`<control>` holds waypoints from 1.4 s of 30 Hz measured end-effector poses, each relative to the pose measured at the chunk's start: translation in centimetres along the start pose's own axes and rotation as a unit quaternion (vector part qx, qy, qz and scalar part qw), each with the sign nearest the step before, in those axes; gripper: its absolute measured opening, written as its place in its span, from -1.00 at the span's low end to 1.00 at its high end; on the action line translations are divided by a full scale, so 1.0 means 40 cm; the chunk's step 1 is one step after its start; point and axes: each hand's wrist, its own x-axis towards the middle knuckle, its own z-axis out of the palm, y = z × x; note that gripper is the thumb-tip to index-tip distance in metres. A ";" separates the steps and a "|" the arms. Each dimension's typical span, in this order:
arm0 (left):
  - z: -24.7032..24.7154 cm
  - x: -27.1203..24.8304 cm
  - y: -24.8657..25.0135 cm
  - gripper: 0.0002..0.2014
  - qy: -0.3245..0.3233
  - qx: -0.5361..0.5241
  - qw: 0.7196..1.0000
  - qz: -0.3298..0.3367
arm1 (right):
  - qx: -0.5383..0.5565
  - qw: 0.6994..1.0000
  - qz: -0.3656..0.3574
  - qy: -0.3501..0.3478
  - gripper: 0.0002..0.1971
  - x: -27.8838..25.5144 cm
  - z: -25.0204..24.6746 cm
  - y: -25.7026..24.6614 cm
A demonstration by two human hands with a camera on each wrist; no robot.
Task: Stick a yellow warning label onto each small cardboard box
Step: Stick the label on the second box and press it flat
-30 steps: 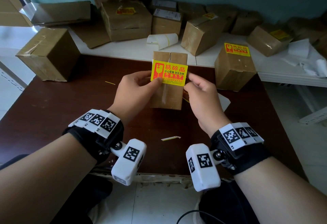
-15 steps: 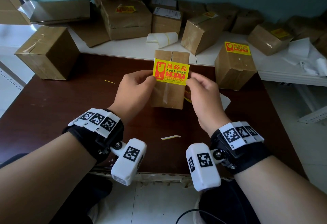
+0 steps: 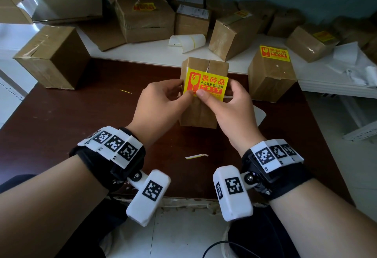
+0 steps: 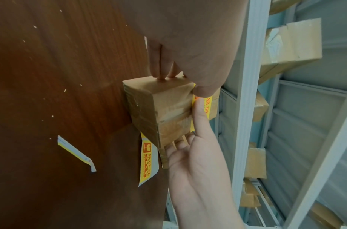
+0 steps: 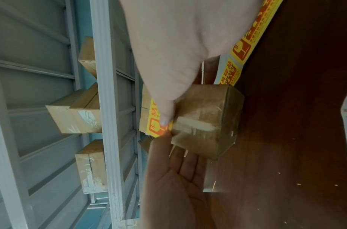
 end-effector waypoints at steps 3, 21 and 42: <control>-0.001 0.001 -0.004 -0.72 0.004 0.007 1.000 -0.001 | -0.006 1.000 0.006 0.012 -0.79 0.006 -0.006 -0.002; 0.003 -0.009 0.003 -0.72 -0.025 0.001 0.999 0.026 | -0.009 0.999 0.032 0.032 -0.23 0.006 0.005 0.012; 0.004 -0.003 -0.002 -0.68 -0.001 -0.014 1.000 0.010 | 0.041 0.998 0.038 0.005 -0.65 0.002 0.000 -0.008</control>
